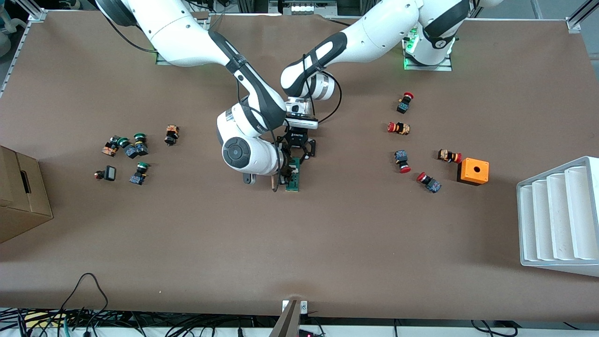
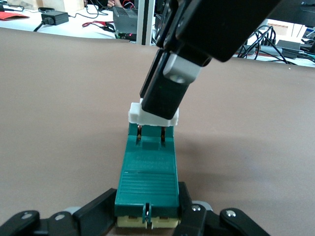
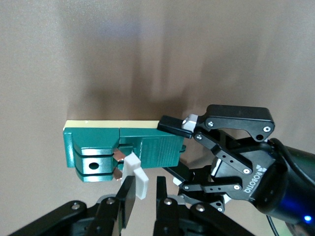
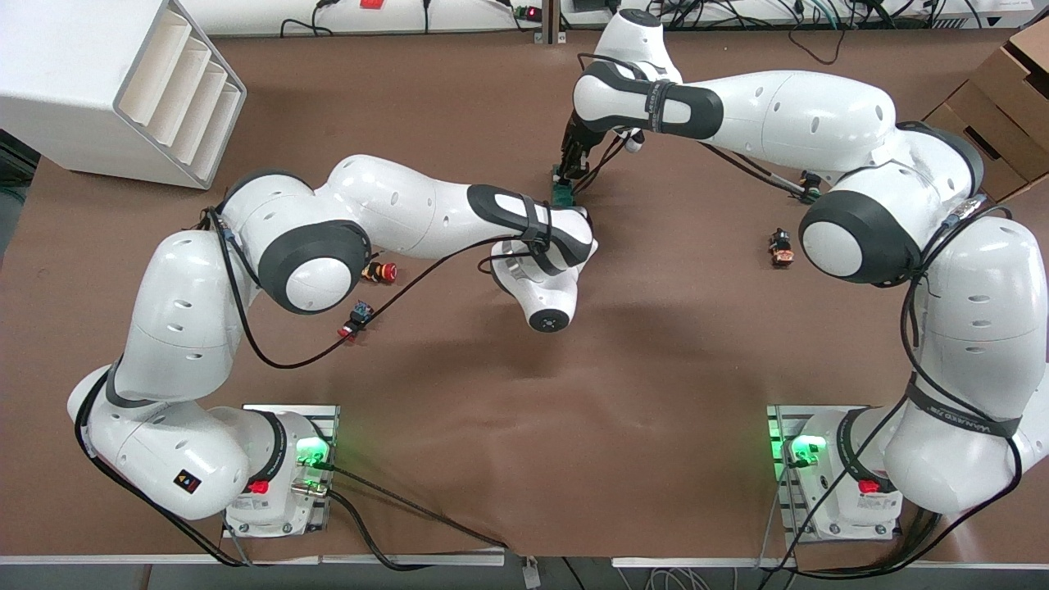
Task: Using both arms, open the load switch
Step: 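Press the handle fully down and open the right gripper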
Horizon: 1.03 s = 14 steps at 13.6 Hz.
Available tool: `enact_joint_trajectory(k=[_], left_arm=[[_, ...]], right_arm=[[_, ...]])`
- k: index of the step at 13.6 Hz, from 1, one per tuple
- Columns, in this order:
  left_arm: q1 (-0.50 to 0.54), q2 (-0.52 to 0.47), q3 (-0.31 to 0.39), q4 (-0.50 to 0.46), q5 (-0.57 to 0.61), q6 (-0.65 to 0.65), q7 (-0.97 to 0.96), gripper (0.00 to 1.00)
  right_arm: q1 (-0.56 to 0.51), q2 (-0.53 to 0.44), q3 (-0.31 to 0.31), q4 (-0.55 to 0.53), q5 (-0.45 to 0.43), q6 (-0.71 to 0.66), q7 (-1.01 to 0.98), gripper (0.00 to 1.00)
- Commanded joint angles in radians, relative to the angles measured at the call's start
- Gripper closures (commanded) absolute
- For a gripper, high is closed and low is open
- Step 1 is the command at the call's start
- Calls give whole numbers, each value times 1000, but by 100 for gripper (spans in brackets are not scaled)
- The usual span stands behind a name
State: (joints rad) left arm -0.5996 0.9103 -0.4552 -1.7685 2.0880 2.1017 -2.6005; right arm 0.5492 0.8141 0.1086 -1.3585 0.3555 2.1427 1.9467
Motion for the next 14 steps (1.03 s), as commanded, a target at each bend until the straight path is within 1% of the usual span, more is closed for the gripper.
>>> enact_joint_trajectory(k=[1, 3, 11, 14], left_arm=[[-5, 9, 9, 14, -14, -5, -15, 77], [-5, 9, 9, 14, -14, -6, -15, 77], [-5, 10, 9, 14, -14, -6, -18, 77], [-6, 10, 9, 14, -14, -12, -16, 77]], right_arm=[[1, -29, 11, -60, -21, 31, 3, 75], [3, -29, 29, -62, -26, 35, 5, 75], [3, -41, 31, -85, -32, 39, 3, 76], [1, -42, 32, -102, -47, 43, 3, 77]])
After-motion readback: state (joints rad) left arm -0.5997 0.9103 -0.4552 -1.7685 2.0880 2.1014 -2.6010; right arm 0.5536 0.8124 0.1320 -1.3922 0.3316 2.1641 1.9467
